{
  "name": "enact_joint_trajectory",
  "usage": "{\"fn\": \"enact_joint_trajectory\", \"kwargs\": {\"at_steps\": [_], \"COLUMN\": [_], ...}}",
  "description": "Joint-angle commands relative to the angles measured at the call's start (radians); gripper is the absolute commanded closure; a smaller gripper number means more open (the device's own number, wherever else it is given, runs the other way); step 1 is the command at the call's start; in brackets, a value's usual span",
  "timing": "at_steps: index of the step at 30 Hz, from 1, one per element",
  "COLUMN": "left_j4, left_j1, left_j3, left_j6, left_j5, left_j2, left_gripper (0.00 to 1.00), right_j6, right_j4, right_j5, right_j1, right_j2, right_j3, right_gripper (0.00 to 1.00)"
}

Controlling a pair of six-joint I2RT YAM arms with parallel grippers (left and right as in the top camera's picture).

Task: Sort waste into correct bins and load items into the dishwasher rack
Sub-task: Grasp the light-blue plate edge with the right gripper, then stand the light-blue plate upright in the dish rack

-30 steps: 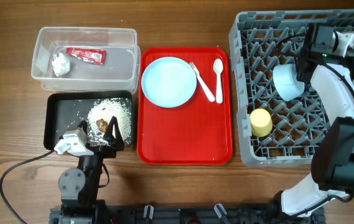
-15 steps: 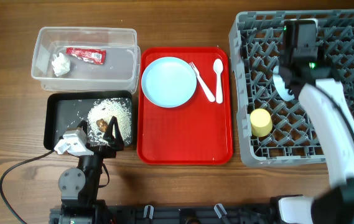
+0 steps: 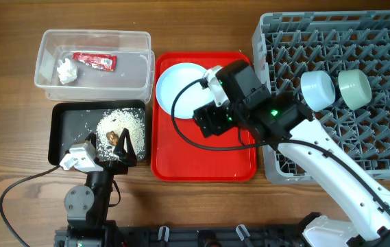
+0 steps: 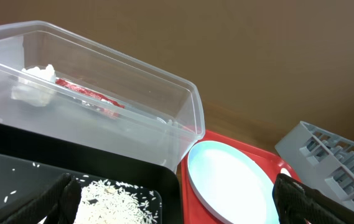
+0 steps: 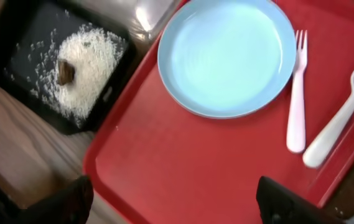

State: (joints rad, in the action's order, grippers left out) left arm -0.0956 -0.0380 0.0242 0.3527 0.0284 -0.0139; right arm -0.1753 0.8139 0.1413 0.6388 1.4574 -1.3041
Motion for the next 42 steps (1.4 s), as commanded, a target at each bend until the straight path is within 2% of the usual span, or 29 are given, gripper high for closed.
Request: {"fn": "enact_joint_trajectory", "kwargs": {"at_steps": [1,3,6,7,12,17,20,22,23,24,25,26,30,32,36,40,42], "left_j4": [0.005,0.005,0.005,0.005,0.005,0.005,0.006,0.005,0.005,0.005,0.005,0.005,0.005,0.005,0.005,0.005,0.005], "left_j1": [0.006,0.006,0.006,0.006,0.006,0.006,0.006,0.006,0.006,0.006,0.006,0.006,0.006,0.006,0.006,0.006,0.006], "left_j3": [-0.01,-0.01,-0.01,-0.01,-0.01,-0.01,-0.01,-0.01,-0.01,-0.01,-0.01,-0.01,-0.01,-0.01,-0.01,-0.01,-0.01], "left_j6": [-0.005,-0.005,-0.005,-0.005,-0.005,-0.005,-0.005,-0.005,-0.005,-0.005,-0.005,-0.005,-0.005,-0.005,-0.005,-0.005,-0.005], "left_j5": [0.008,0.008,0.008,0.008,0.008,0.008,0.008,0.008,0.008,0.008,0.008,0.008,0.008,0.008,0.008,0.008,0.008], "left_j2": [0.008,0.008,0.008,0.008,0.008,0.008,0.008,0.008,0.008,0.008,0.008,0.008,0.008,0.008,0.008,0.008,0.008], "left_gripper": [0.0,0.0,0.0,0.0,0.0,0.0,0.0,0.0,0.0,0.0,0.0,0.0,0.0,0.0,0.0,0.0,0.0], "right_j6": [-0.174,-0.258,-0.327,-0.392,-0.596,-0.693,-0.697,-0.719,-0.718,-0.718,-0.718,-0.717,-0.713,-0.673,-0.455,-0.399,-0.396], "right_j4": [-0.049,-0.093,-0.153,-0.167,-0.23,-0.294,-0.296,-0.286,-0.285,-0.281,-0.277,-0.273,-0.243,-0.228,-0.215,-0.175,-0.121], "right_j5": [-0.061,-0.128,-0.127,-0.127,-0.205,-0.189,-0.187,-0.191,-0.191,-0.192,-0.195,-0.2,-0.241,-0.273,-0.335,-0.431,-0.607], "right_j1": [-0.009,-0.022,-0.048,-0.056,-0.064,-0.077,-0.077,-0.078,-0.079,-0.079,-0.079,-0.079,-0.082,-0.083,-0.083,-0.086,-0.107], "right_j2": [0.063,0.126,0.227,0.267,0.428,0.527,0.581,0.597,0.598,0.599,0.594,0.59,0.55,0.507,0.338,0.187,0.066], "right_j3": [-0.007,-0.007,-0.007,-0.007,-0.007,-0.007,-0.007,-0.007,-0.007,-0.007,-0.007,-0.007,-0.007,-0.007,-0.007,-0.007,-0.007], "right_gripper": [0.18,0.18,0.27,0.34,0.34,0.36,0.48,0.52,0.57,0.66,0.75,0.81,0.96,0.96,0.96,0.96,0.96]}}
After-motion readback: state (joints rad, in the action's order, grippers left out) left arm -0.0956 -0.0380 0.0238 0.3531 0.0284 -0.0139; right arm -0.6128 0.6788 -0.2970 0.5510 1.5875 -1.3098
